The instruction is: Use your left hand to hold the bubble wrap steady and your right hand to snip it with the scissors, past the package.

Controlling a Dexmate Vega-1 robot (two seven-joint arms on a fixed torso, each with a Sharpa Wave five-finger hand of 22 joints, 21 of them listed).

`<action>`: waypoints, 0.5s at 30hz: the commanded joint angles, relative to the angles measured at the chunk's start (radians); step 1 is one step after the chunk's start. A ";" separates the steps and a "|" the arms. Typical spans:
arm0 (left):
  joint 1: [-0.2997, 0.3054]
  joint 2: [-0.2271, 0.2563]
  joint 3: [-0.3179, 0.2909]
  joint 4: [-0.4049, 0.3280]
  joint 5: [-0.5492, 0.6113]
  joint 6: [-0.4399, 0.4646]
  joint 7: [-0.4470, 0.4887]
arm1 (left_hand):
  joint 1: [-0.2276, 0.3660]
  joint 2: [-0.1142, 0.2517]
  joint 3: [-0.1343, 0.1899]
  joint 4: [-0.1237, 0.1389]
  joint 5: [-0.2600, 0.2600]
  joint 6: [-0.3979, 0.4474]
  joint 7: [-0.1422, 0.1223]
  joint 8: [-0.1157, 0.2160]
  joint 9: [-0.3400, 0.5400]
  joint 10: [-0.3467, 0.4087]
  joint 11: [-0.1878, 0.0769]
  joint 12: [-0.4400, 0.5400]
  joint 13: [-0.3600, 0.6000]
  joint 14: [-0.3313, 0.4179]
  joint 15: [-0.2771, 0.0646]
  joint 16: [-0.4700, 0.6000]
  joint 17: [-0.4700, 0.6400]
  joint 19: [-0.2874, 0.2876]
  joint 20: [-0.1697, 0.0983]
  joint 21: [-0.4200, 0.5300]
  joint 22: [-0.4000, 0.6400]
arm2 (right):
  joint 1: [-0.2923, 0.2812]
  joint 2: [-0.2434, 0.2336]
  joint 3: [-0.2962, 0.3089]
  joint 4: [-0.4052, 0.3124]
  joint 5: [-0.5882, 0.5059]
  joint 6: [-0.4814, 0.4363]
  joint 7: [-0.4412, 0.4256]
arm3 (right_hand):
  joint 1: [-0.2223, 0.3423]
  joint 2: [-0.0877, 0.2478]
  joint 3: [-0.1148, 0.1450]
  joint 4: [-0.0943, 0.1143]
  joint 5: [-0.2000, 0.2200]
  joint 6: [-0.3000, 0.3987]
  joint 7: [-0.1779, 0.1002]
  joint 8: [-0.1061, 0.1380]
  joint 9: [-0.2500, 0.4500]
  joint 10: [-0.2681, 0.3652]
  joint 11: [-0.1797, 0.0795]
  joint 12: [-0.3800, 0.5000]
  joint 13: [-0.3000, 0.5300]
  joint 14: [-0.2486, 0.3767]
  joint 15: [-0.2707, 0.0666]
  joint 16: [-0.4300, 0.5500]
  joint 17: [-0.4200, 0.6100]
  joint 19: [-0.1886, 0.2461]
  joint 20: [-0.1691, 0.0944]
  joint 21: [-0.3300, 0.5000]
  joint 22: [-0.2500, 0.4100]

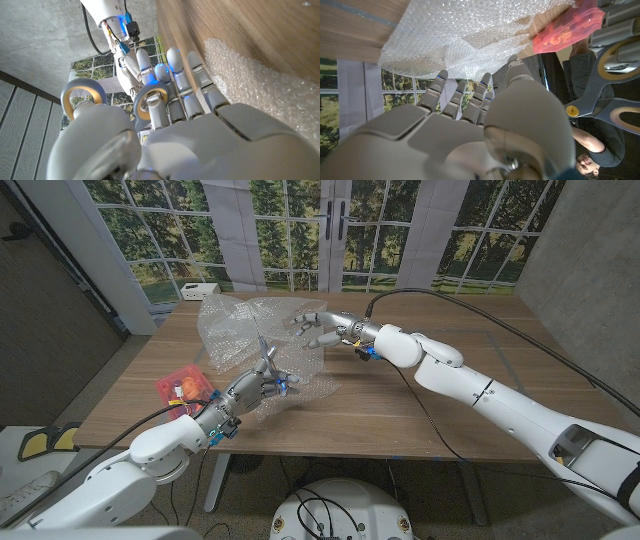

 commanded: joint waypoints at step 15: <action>-0.035 -0.021 0.040 0.018 0.013 0.007 -0.008 | 0.005 0.009 -0.002 -0.001 -0.010 -0.036 0.062 0.004 0.006 0.047 -0.035 0.007 -0.002 0.011 -0.008 0.008 -0.010 0.018 -0.010 0.001 -0.004 | -0.055 0.019 0.004 0.033 -0.002 0.014 -0.051 | -0.001 0.010 -0.004 -0.002 0.004 0.042 0.000 0.017 0.006 0.007 -0.005 -0.005 0.009 0.003 -0.176 0.001 -0.003 0.004 -0.014 0.004 0.001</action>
